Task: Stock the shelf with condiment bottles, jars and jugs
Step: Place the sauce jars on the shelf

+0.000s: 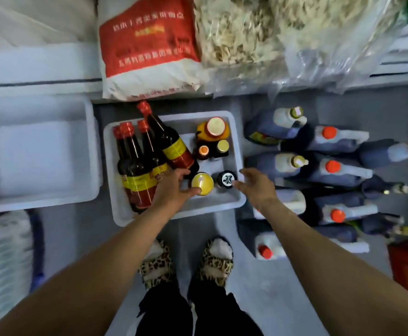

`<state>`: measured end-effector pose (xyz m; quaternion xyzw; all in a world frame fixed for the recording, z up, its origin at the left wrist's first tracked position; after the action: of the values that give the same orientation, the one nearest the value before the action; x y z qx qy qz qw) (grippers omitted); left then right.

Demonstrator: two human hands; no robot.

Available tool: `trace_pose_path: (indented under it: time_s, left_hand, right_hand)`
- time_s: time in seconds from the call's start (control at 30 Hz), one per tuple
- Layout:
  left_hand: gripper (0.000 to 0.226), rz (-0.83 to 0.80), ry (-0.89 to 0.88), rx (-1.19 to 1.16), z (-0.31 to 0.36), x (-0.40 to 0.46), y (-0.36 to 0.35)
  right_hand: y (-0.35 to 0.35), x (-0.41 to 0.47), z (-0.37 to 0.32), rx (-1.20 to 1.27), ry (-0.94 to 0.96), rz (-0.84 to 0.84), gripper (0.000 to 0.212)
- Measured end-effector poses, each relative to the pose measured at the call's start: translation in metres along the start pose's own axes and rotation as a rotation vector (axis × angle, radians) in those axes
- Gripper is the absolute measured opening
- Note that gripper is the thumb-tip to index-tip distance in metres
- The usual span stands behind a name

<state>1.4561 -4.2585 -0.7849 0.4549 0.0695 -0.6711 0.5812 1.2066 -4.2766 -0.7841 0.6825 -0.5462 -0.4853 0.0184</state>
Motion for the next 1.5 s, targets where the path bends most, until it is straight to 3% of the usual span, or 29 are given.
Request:
trace_pose_path:
  time_s: [0.17, 0.43, 0.77, 1.0, 1.13, 1.27, 1.37, 1.5]
  left_hand:
    - [0.078, -0.114, -0.18, 0.072, -0.018, 0.049, -0.052]
    - [0.099, -0.286, -0.396, 0.262, -0.041, 0.095, -0.096]
    - [0.114, -0.254, -0.533, 0.447, -0.044, 0.111, -0.106]
    - [0.102, -0.14, -0.603, 0.458, -0.043, 0.111, -0.102]
    - [0.093, -0.144, -0.625, 0.461, -0.039, 0.108, -0.1]
    - [0.087, -0.187, -0.585, 0.367, -0.031, 0.104, -0.094]
    - [0.087, -0.288, -0.393, 0.164, -0.026, 0.105, -0.078]
    - [0.089, -0.527, -0.198, -0.185, -0.011, 0.083, -0.054]
  right_hand:
    - [-0.029, 0.041, 0.022, -0.021, 0.122, 0.084, 0.056]
    - [-0.061, 0.078, 0.036, -0.18, 0.167, -0.011, 0.08]
    - [-0.066, 0.085, 0.036, -0.327, 0.202, -0.01, 0.09]
    - [-0.066, 0.087, 0.035, -0.451, 0.26, 0.065, 0.081]
    - [-0.067, 0.084, 0.034, -0.462, 0.295, 0.068, 0.086]
    - [-0.065, 0.077, 0.022, -0.537, 0.355, 0.106, 0.076]
    - [-0.046, 0.07, 0.017, -0.327, 0.359, 0.128, 0.071]
    - [-0.014, 0.051, 0.013, 0.262, 0.311, 0.036, 0.056]
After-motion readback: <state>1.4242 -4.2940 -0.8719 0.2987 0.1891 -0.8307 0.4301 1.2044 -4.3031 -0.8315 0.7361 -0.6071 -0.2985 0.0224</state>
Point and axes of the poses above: each hand's wrist, its own x-axis towards the middle knuckle, its own y-axis out of the back of the hand, z = x × y, the point moved 10 cm from there along x, towards the middle knuckle, and after that the axes turned 6 degrees about y, right-handed, at the moved point
